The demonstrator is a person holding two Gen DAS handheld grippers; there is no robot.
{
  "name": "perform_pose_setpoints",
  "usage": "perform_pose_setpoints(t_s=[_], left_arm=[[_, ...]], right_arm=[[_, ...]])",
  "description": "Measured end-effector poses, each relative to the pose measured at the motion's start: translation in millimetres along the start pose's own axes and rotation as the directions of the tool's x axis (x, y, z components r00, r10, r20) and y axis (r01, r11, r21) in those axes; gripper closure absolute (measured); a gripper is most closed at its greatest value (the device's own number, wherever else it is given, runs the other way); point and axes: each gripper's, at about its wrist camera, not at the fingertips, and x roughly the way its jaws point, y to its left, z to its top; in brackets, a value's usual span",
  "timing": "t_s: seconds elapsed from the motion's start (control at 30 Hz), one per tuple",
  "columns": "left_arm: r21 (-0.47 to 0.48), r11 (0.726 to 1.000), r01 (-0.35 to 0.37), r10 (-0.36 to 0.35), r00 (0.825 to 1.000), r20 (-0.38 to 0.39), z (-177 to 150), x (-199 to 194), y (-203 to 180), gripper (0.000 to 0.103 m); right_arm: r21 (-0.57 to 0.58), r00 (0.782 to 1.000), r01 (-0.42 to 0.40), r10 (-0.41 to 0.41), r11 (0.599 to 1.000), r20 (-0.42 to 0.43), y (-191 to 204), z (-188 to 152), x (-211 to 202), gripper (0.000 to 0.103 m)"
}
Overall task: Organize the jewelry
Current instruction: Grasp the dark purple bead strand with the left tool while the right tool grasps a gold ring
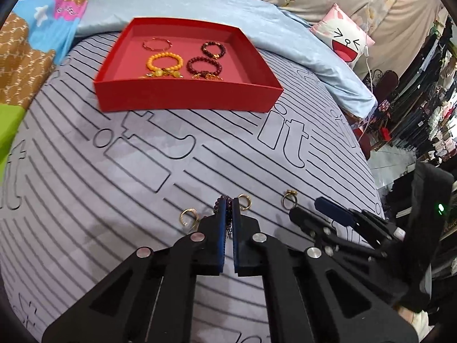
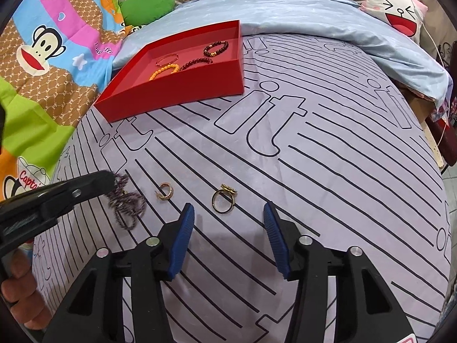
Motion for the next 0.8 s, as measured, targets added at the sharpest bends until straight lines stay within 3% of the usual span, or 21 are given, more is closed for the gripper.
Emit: perform_pose_setpoints(t_s=[0.2,0.33,0.57,0.8], left_arm=[[0.021,0.999,-0.033,0.032,0.998,0.060,-3,-26,-2,0.100],[0.018,0.998,-0.053,0.052,0.998,0.046,-10,-25,1,0.100],[-0.006,0.998,-0.062,0.062,0.998,0.001,-19,-15,6,0.099],[-0.011,0.998,-0.064,0.064,0.998,-0.014,-23,-11,6,0.099]], right_arm=[[0.018,1.000,-0.023,0.023,1.000,-0.004,-1,4,5,0.071],[0.035,0.999,-0.039,0.040,0.999,-0.011,-2,7,10,0.076],[0.046,0.999,-0.035,0.035,0.998,-0.010,-2,14,14,0.077],[0.052,0.999,-0.025,0.026,0.998,-0.026,-3,13,20,0.093]])
